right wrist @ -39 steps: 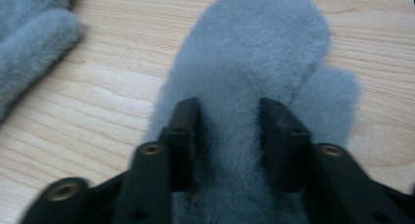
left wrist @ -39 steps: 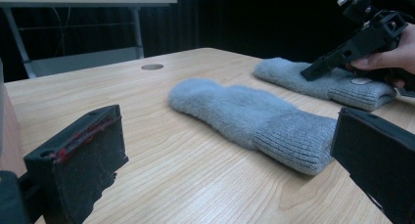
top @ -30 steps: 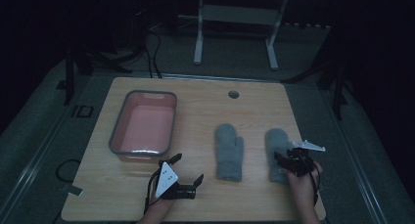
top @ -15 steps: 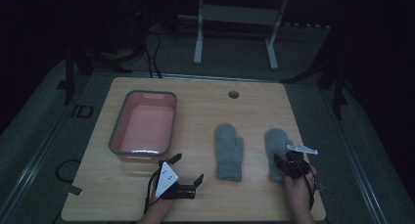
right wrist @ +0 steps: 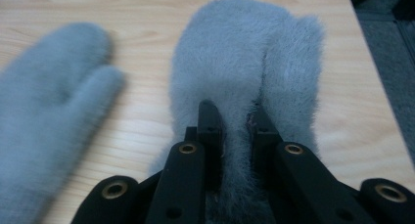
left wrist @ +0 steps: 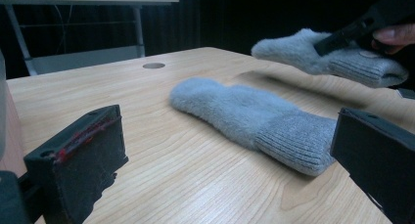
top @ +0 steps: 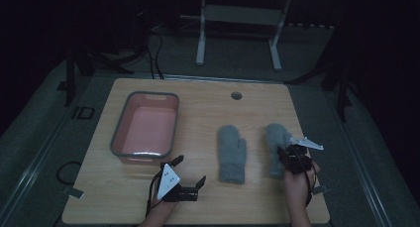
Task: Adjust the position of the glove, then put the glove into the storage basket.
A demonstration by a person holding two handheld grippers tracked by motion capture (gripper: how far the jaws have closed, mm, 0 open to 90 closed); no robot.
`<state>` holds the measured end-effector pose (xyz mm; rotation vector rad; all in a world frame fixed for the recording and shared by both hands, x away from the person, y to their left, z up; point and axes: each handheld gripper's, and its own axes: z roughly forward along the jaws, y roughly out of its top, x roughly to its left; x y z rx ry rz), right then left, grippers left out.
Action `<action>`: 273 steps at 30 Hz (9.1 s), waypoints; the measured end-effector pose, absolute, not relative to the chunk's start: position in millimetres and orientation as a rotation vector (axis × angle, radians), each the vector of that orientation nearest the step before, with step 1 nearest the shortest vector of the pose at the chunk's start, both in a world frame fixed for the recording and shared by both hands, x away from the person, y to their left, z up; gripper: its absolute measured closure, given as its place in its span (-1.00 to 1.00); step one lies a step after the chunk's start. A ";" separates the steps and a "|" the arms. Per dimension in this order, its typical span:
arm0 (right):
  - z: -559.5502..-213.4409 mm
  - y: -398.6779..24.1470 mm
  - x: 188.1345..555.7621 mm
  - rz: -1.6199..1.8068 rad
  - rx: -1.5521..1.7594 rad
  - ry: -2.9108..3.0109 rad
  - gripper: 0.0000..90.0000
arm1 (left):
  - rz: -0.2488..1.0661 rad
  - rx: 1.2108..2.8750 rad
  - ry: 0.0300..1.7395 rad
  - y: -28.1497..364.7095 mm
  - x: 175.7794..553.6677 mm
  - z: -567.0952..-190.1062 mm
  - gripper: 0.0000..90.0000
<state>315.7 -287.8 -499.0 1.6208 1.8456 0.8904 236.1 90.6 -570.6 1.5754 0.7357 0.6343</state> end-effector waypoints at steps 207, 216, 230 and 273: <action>-417.2 -103.6 385.1 1.592 1.049 2.472 0.80 | 0.118 1.918 0.788 157.1 373.0 -413.5 0.70; -409.9 -47.6 391.9 1.613 0.997 2.503 0.80 | 0.181 1.930 0.847 212.5 366.6 -401.8 0.70; -435.7 15.0 410.9 1.560 1.043 2.577 0.80 | 0.132 1.900 0.978 260.1 377.6 -438.6 0.70; -470.2 -13.2 422.6 1.371 1.066 2.610 -0.56 | 0.391 2.227 1.453 225.8 425.0 -497.2 -0.63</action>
